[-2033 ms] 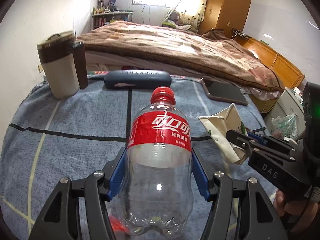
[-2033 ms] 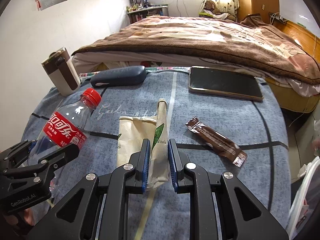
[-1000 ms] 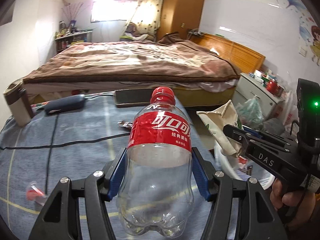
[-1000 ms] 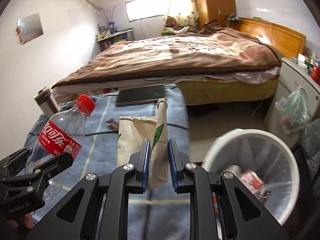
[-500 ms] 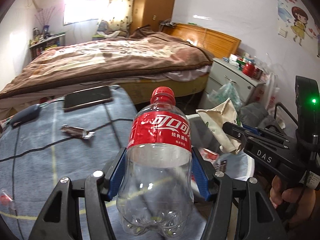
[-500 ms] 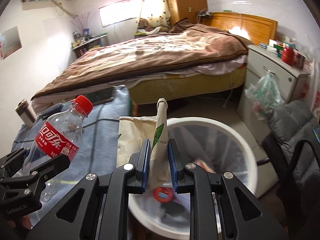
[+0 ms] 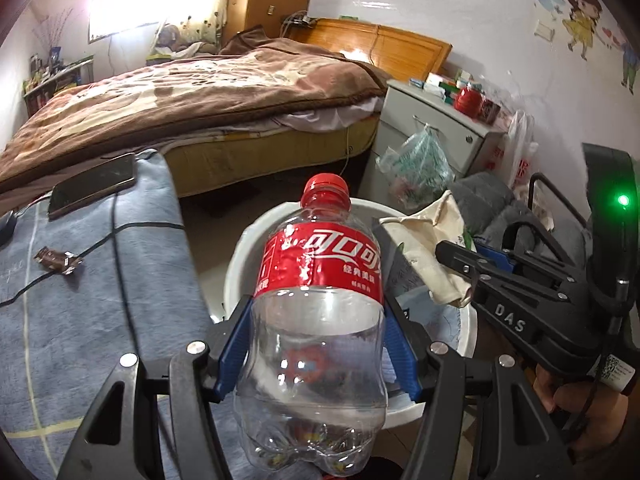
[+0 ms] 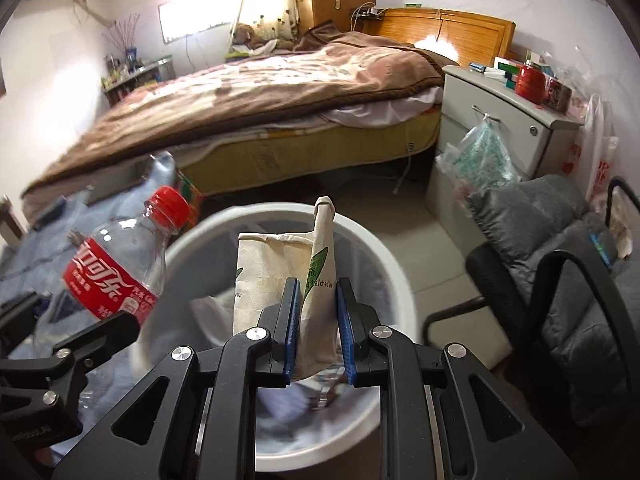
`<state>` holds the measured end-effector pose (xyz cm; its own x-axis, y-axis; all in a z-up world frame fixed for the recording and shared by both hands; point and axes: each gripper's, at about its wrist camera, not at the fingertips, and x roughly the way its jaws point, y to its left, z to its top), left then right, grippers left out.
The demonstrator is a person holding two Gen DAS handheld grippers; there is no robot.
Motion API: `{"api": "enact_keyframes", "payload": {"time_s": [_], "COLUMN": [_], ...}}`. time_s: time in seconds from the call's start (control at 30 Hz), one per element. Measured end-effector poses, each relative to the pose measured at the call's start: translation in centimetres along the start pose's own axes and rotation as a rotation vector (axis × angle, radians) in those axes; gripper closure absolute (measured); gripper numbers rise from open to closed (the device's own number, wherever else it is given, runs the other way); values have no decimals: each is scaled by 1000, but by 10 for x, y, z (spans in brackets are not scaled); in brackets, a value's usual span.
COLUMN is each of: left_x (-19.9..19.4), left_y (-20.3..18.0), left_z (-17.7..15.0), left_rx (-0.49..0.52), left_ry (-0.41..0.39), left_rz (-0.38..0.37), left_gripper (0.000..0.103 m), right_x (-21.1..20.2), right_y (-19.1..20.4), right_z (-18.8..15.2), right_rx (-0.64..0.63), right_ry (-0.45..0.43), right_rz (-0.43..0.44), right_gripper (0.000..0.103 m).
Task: Collect trash
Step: 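Open the left tool to drop the bottle while the right tool releases the paper bag into the bin, then move both open tools back over the cup and chocolate bar on the bed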
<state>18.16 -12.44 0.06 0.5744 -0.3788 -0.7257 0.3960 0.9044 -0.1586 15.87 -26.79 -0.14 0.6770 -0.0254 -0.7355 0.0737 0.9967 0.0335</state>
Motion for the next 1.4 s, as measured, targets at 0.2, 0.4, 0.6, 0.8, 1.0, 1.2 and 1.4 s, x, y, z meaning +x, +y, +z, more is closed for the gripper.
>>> {"api": "enact_keyframes", "payload": {"time_s": [0.2,0.4,0.6,0.8,1.0,1.2,1.4], "left_x": [14,22,20,17,7,-7,-23], "left_y": [-6,-8,-8,-5,-1,9,28], "left_z": [3,1,2,2,0,-2,-9], "left_rx": [-10,-6,-18,-24,-21,-34,-58], "left_ry": [20,35,27,24,7,-22,-46], "left_rz": [20,31,18,14,24,42,95], "left_gripper": [39,37,34,32,32,32,32], "right_x": [9,9,8,6,3,-1,-4], "right_y": [-12,-17,-22,-25,-24,-21,-11], "right_z": [-2,-2,-3,-4,-3,-2,-1], "right_rx": [9,22,38,59,64,76,64], "right_ry": [43,34,30,20,9,-10,-25], "right_rz": [-8,-21,-12,-7,-1,13,25], "right_gripper": [82,72,56,56,56,56,56]}}
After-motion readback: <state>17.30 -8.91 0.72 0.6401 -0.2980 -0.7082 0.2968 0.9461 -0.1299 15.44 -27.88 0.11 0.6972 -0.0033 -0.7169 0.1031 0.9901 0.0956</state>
